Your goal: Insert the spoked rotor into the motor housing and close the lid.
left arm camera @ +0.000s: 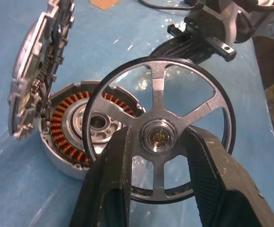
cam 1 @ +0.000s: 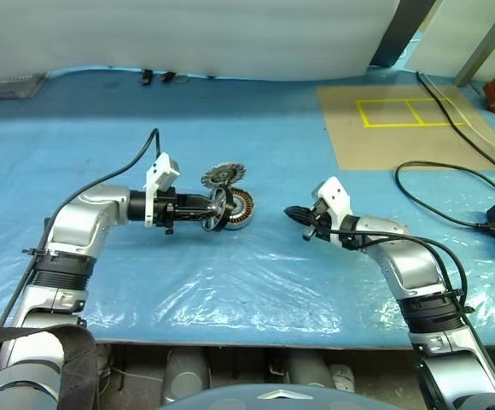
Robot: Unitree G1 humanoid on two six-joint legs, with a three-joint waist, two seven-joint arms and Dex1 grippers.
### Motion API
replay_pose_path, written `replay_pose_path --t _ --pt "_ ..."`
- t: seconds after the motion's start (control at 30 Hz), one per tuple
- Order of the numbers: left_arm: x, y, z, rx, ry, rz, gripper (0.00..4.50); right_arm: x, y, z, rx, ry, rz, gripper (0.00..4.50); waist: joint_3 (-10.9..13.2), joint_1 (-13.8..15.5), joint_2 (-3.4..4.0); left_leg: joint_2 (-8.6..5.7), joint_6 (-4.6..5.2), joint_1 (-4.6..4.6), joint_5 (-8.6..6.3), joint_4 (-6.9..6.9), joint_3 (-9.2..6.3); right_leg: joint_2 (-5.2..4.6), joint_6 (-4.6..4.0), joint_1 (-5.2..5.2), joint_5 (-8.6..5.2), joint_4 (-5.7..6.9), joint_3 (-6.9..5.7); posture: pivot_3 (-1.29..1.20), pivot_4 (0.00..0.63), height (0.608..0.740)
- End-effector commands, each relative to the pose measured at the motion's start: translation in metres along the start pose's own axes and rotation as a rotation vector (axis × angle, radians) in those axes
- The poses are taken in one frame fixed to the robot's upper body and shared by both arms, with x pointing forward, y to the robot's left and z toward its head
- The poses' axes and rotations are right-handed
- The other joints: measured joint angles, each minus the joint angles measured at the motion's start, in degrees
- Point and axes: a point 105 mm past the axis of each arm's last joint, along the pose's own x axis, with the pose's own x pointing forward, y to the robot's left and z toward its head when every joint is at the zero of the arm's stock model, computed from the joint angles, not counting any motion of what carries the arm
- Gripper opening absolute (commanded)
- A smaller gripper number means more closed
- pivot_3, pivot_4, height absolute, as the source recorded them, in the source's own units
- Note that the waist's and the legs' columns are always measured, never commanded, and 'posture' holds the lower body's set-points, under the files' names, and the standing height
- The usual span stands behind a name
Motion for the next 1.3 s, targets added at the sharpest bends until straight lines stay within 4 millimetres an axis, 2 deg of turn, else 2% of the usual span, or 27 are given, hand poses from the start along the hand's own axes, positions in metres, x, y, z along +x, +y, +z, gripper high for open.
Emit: replay_pose_path --t 0.03,0.3,0.6,1.03,1.07,1.23,1.3 --pt "0.002 0.009 0.016 0.064 -0.035 0.049 1.31 -0.004 -0.003 0.016 -0.028 -0.052 -0.012 0.00 0.0 0.0 0.00 -0.06 0.01 0.00 0.01 0.00 0.00 0.00 0.00 0.00 0.00 0.00 0.00 0.00 0.150 0.740" --pt "0.008 0.018 0.005 0.100 0.031 0.069 1.31 -0.005 -0.001 0.016 -0.029 -0.054 -0.021 0.00 0.0 0.0 0.00 -0.16 0.17 -0.01 0.10 -0.04 -0.03 0.00 0.03 0.00 0.01 -0.07 0.00 0.00 0.150 0.740" --pt "0.021 0.024 0.005 0.162 0.048 0.078 1.31 -0.008 -0.002 0.016 -0.021 -0.055 -0.036 0.00 0.0 0.1 0.00 -0.19 0.17 -0.04 0.10 -0.02 -0.04 0.00 0.08 0.00 0.04 -0.07 0.00 0.00 0.150 0.740" --pt "0.020 0.026 -0.003 0.198 0.137 0.061 1.31 -0.007 -0.003 0.016 -0.025 -0.056 -0.044 0.00 0.0 0.1 0.00 -0.21 0.17 -0.02 0.10 -0.02 -0.06 -0.01 0.09 0.01 0.05 -0.08 0.00 0.00 0.150 0.740" --pt "0.019 0.027 -0.004 0.207 0.148 0.067 2.05 -0.006 -0.003 0.016 -0.026 -0.056 -0.044 0.00 0.0 0.0 0.00 -0.20 0.17 -0.02 0.10 -0.02 -0.06 -0.01 0.09 0.01 0.05 -0.08 0.00 0.00 0.150 0.740" --pt "0.017 0.028 -0.003 0.222 0.168 0.073 3.45 -0.005 -0.003 0.016 -0.028 -0.053 -0.041 0.00 0.0 0.1 0.00 -0.20 0.17 -0.03 0.10 -0.03 -0.06 -0.01 0.09 0.01 0.06 -0.09 0.00 0.00 0.150 0.740" --pt "0.016 0.031 0.001 0.234 0.150 0.096 4.16 -0.004 -0.004 0.016 -0.028 -0.052 -0.041 0.00 0.0 0.1 0.00 -0.20 0.17 -0.04 0.10 -0.03 -0.06 -0.01 0.09 0.01 0.06 -0.11 0.00 0.00 0.150 0.740"
